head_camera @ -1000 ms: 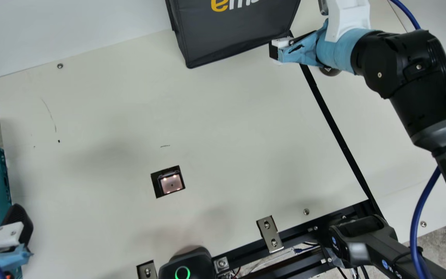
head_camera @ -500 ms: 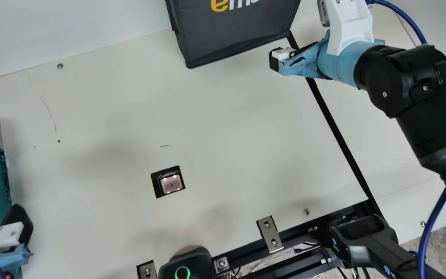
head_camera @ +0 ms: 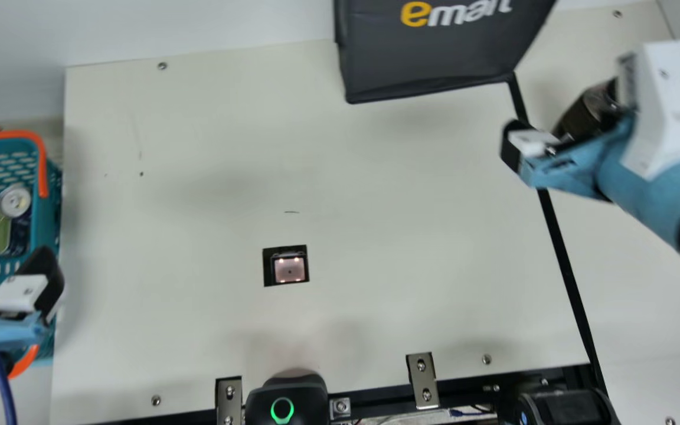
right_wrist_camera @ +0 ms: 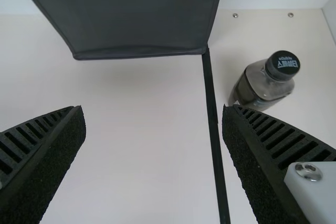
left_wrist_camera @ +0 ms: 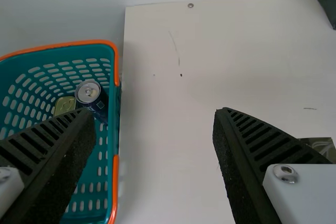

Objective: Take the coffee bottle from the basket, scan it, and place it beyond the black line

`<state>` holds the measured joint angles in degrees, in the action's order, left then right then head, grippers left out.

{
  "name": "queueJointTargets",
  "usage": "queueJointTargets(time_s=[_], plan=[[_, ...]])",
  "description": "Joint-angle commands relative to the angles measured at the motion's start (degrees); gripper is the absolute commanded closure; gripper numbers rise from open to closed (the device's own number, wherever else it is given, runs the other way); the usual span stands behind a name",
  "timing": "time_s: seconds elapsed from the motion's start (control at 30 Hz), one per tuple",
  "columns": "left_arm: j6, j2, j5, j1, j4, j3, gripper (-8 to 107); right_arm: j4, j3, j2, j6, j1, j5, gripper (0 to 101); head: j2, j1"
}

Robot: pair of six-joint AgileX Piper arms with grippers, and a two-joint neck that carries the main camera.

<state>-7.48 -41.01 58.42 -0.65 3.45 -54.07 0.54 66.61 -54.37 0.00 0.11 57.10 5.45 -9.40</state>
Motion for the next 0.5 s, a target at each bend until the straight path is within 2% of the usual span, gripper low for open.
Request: queueJointTargets(time_s=[0.0,0.3,0.4,0.47], plan=[[0.6,-0.3,1.7,0.2,-0.3,-2.7,9,0.0,0.5,2.6,-0.2,0.1,2.7,10,-3.9,1.5],[3.8,-1.8,8.7,1.7,-1.5,-11.7,9,0.2,3.0,11.1,-2.1,0.5,11.8,10,-3.9,1.5],[4.8,-2.3,11.0,2.2,-2.0,-14.7,9,0.1,3.2,11.4,-2.3,0.5,11.8,10,-3.9,1.5],[4.8,-2.3,10.6,2.2,-1.9,-14.0,9,0.2,3.3,12.1,-2.3,0.5,13.0,10,-3.9,1.5]])
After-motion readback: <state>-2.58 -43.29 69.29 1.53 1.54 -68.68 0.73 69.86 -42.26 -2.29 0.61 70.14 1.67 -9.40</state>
